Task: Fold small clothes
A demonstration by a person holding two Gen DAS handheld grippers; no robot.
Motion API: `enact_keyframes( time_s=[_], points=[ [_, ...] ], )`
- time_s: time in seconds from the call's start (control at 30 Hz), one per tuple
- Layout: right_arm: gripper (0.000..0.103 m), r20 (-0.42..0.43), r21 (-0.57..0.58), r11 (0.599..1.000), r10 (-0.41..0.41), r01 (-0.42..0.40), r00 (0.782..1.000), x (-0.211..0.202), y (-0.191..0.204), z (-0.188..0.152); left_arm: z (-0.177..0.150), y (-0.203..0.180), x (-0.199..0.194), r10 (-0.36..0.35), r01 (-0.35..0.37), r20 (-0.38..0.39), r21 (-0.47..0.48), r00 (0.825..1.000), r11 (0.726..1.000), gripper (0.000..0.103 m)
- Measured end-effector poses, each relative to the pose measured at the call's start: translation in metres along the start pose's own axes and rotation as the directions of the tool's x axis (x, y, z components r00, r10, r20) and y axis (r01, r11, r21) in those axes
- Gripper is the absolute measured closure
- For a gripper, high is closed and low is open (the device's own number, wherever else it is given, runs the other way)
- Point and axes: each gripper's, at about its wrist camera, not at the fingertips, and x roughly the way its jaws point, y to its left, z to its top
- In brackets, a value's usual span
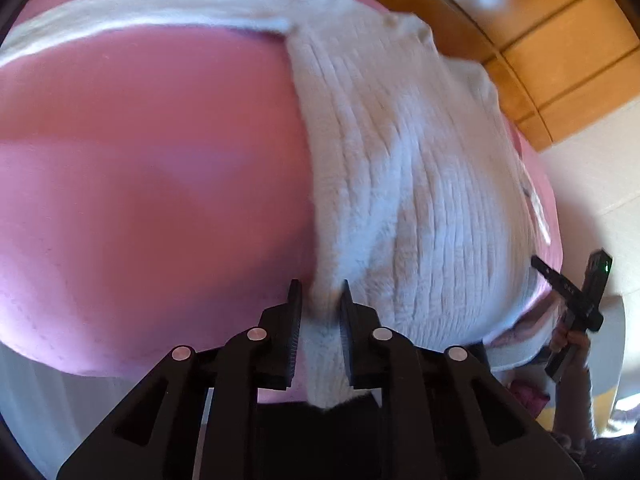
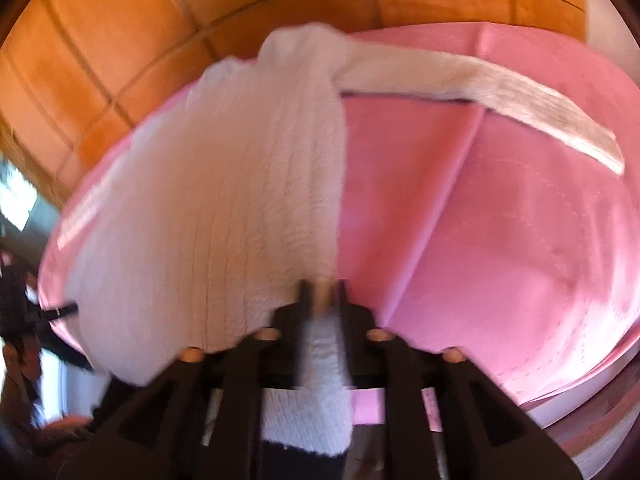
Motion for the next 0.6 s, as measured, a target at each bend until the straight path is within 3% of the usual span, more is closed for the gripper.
enact_keyframes(
  time_s=[0.03,0.07,0.13,0.23,0.27,0.33,0.43,0.5,0.53,0.6],
  points=[
    [0.044,0.036,0.046,0.999,-0.002,0.001,0.999,-0.006,-0.010,0.004,0.005,-0.003,-0.009,0.034,-0.034,0.055,0.007,0.998,0.999,0.086],
    [0.038,0.064,0.084,0.996,-0.011,0.005,0.998,-0.011,-0.019,0.006,0.010,-0.006,-0.015,0.056,-0.058,0.098,0.015,0.994,0.998,0.086],
    [0.038,0.114,0.189,0.982,-0.023,0.001,0.993,-0.020,-0.045,0.014,0.020,-0.018,-0.023,0.075,-0.083,0.183,0.037,0.980,0.996,0.086],
    [0.037,0.217,0.427,0.903,-0.042,-0.056,0.975,-0.023,-0.104,0.030,0.036,-0.044,-0.022,0.071,-0.096,0.262,0.085,0.962,0.992,0.086],
    [0.037,0.243,0.483,0.872,-0.046,-0.079,0.969,-0.022,-0.120,0.034,0.040,-0.052,-0.018,0.056,-0.085,0.266,0.099,0.962,0.991,0.086],
    [0.037,0.300,0.594,0.792,-0.053,-0.143,0.952,-0.014,-0.154,0.044,0.051,-0.076,0.002,0.016,-0.050,0.251,0.132,0.968,0.990,0.070],
    [0.037,0.326,0.701,0.692,-0.091,-0.176,0.941,0.005,-0.189,0.059,0.060,-0.111,0.032,-0.023,-0.026,0.233,0.204,0.972,0.979,0.066],
    [0.041,0.316,0.724,0.671,-0.117,-0.160,0.941,0.013,-0.200,0.069,0.061,-0.127,0.047,-0.034,-0.017,0.202,0.246,0.979,0.969,0.066],
    [0.049,0.301,0.724,0.676,-0.131,-0.137,0.945,0.017,-0.203,0.077,0.061,-0.135,0.056,-0.040,-0.011,0.186,0.264,0.982,0.964,0.066],
    [0.074,0.251,0.692,0.719,-0.150,-0.069,0.956,0.020,-0.203,0.098,0.063,-0.156,0.078,-0.036,-0.013,0.149,0.316,0.988,0.949,0.066]
  ],
)
